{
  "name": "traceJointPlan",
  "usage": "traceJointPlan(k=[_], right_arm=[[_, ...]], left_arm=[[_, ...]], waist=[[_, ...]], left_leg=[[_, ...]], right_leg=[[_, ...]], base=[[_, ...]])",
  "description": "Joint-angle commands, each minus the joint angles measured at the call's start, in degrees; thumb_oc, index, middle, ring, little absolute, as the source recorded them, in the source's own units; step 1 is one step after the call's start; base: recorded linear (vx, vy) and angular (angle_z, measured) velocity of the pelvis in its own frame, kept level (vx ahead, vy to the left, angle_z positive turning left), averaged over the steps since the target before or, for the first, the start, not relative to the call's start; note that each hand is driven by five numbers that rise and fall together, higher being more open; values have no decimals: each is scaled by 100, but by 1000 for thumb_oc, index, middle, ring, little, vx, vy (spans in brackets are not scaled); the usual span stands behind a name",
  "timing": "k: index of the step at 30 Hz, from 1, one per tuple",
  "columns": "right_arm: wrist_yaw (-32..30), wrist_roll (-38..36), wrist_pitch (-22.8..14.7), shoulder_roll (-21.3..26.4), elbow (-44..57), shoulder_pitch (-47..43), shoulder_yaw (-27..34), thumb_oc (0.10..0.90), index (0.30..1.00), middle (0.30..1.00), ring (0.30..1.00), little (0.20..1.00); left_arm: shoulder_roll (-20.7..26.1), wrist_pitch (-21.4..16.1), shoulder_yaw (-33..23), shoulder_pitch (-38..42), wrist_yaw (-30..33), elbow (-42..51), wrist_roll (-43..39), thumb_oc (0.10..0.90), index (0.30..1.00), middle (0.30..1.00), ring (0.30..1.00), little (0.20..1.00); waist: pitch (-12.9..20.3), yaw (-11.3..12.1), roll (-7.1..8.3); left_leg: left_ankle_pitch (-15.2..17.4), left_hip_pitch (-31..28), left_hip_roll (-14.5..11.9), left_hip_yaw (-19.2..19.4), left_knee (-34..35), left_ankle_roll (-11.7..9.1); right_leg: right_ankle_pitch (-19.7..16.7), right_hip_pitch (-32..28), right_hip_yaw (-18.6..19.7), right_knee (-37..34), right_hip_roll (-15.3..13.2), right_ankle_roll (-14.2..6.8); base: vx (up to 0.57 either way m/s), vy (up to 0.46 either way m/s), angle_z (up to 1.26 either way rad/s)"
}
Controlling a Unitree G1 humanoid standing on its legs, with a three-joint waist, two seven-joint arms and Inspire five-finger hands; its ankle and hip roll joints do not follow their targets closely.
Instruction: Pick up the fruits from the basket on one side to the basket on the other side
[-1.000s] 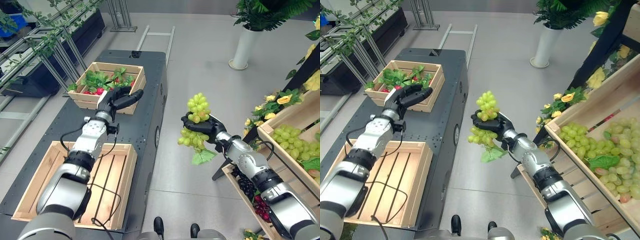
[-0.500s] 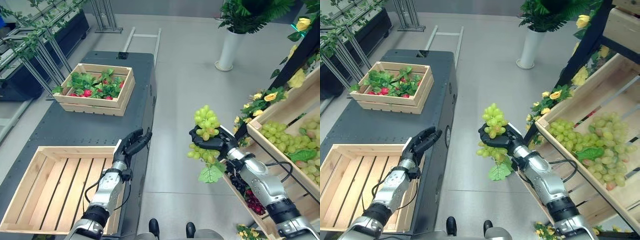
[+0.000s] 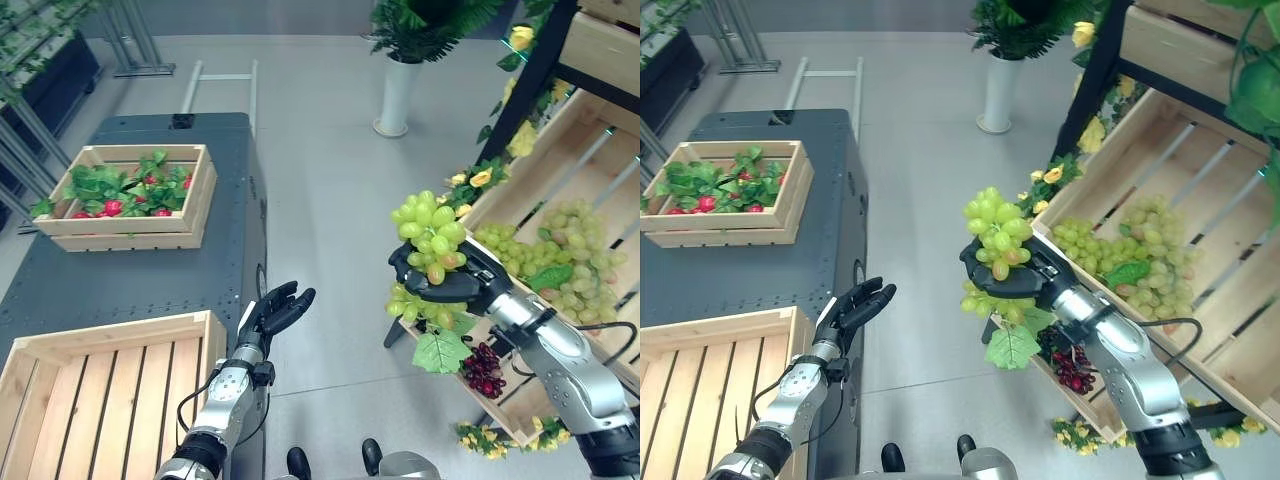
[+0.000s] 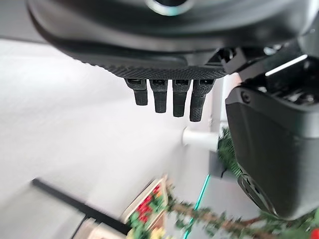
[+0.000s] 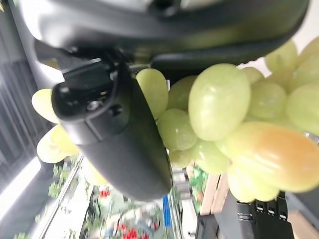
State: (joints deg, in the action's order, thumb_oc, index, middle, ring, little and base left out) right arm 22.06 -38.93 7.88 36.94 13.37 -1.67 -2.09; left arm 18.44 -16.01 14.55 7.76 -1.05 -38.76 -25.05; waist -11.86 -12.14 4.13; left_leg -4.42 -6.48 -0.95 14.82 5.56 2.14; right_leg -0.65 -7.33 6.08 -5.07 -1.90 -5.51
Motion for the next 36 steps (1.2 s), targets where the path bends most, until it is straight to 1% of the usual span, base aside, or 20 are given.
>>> traceJointPlan(k=[1,2,3,4,6,8,9,10,11,14,16,18,20,24,26,27,29,31,34,36], right_arm=[[157,-860,-648,256,714,-247,862,400,300,300,300,300],[146,-875,-667,263,721,-237,877,400,300,300,300,300],[120,-948,-725,266,808,-168,1025,400,300,300,300,300],[119,-948,-725,264,809,-168,1026,400,300,300,300,300],[28,-848,-755,304,926,-50,1219,400,300,300,300,300],[-36,-790,-878,456,881,104,1495,400,300,300,300,300],[-43,-791,-885,473,869,114,1525,400,300,300,300,300],[-27,-872,-911,612,817,225,1771,400,300,300,300,300],[-34,-859,-927,630,809,241,1803,400,300,300,300,300],[-126,-822,-1088,960,693,358,2259,400,300,300,300,300],[-283,-1008,-1211,1194,573,359,2473,400,300,300,300,300],[-409,-1166,-1256,1280,388,253,2619,400,300,300,300,300],[-481,-1243,-1201,1324,220,122,2714,400,300,300,300,300],[-887,-796,-1292,1526,-45,-43,2741,400,300,300,300,300],[-1120,-425,-1448,1745,-286,-57,2776,400,300,300,300,300],[-1236,-318,-1533,1939,-502,-48,2827,400,300,300,300,300],[-1380,-60,-1585,2199,-831,-57,2936,400,300,300,300,300],[-1429,40,-1609,2469,-1180,-62,3039,400,300,300,300,300],[-1380,-22,-1575,2631,-1457,-138,3047,400,300,300,300,300],[-1403,109,-1622,2722,-1615,-189,3010,400,300,300,300,300]], left_arm=[[-22,-737,132,456,-62,-288,-49,800,900,900,900,900],[-22,-738,136,458,-70,-298,-55,800,900,900,900,900],[-26,-734,170,480,-59,-355,-84,800,900,900,900,900],[-24,-734,170,481,-59,-356,-84,800,900,900,900,900],[-53,-735,208,491,-22,-393,-134,800,900,900,900,900],[-60,-762,234,507,11,-434,-161,800,900,900,900,900],[-60,-766,236,508,9,-439,-164,800,900,900,900,900],[-43,-771,247,500,21,-462,-213,800,900,900,900,900],[-45,-771,250,501,21,-465,-217,800,900,900,900,900],[16,-752,244,452,35,-537,-250,800,900,900,900,900],[45,-768,264,415,-9,-591,-240,800,900,900,900,900],[65,-770,299,383,-44,-659,-214,800,900,900,900,900],[75,-741,311,360,-67,-709,-188,800,900,900,900,900],[89,-731,369,342,-126,-767,-136,800,900,900,900,900],[89,-749,452,308,-131,-763,-77,800,900,900,900,900],[96,-757,511,281,-111,-755,-45,800,900,900,900,900],[121,-765,537,236,-117,-758,-40,800,900,900,900,900],[114,-793,553,185,-100,-802,-23,800,900,900,900,900],[112,-817,552,130,-144,-837,11,800,900,900,900,900],[112,-823,541,110,-181,-863,23,800,900,900,900,900]], waist=[[497,-122,25],[495,-127,25],[465,-232,25],[477,-218,26],[455,-352,29],[451,-469,31],[451,-477,30],[453,-579,-1],[449,-589,-4],[501,-673,28],[541,-689,49],[586,-685,68],[630,-672,84],[700,-658,97],[737,-652,103],[766,-647,109],[805,-641,120],[842,-628,134],[884,-602,139],[911,-582,144]], left_leg=[[1090,-358,233,79,-56,66],[1091,-357,232,92,-56,67],[1112,-377,229,163,-58,88],[1103,-363,229,178,-56,84],[1134,-367,221,279,-81,105],[1163,-370,202,403,-100,116],[1165,-369,201,413,-101,117],[1296,-422,199,394,-103,137],[1306,-425,197,396,-108,140],[1349,-420,180,466,-119,140],[1368,-406,169,489,-130,142],[1391,-391,159,494,-147,137],[1410,-379,150,489,-163,134],[1435,-372,146,478,-184,130],[1446,-365,142,478,-196,131],[1450,-363,136,469,-197,132],[1448,-364,134,460,-191,122],[1439,-368,132,445,-183,113],[1425,-371,130,428,-163,100],[1410,-372,130,417,-146,92]], right_leg=[[-212,417,183,47,469,33],[-215,424,196,49,473,32],[-228,452,286,65,503,14],[-236,471,301,68,506,17],[-246,508,402,85,538,2],[-254,554,478,122,565,-14],[-256,559,485,125,568,-15],[-177,511,482,109,577,-62],[-174,508,482,110,578,-66],[-176,538,538,109,611,-90],[-179,549,555,102,632,-94],[-177,559,559,98,653,-104],[-178,554,565,81,664,-109],[-178,541,588,55,680,-111],[-178,535,594,39,688,-110],[-176,536,598,38,697,-113],[-177,541,604,34,712,-117],[-173,534,612,28,724,-112],[-170,532,592,22,730,-111],[-169,532,582,17,738,-107]], base=[[-5,48,-25],[0,52,-37],[0,33,-40],[5,55,-46],[6,57,-23],[13,58,-19],[71,106,-35],[67,91,-31],[74,98,-31],[15,15,-13],[7,-5,-6],[8,-11,-10],[19,-25,-10],[7,-8,-2],[0,0,0],[0,0,0],[23,-19,4],[0,0,0],[0,0,0],[0,0,0]])
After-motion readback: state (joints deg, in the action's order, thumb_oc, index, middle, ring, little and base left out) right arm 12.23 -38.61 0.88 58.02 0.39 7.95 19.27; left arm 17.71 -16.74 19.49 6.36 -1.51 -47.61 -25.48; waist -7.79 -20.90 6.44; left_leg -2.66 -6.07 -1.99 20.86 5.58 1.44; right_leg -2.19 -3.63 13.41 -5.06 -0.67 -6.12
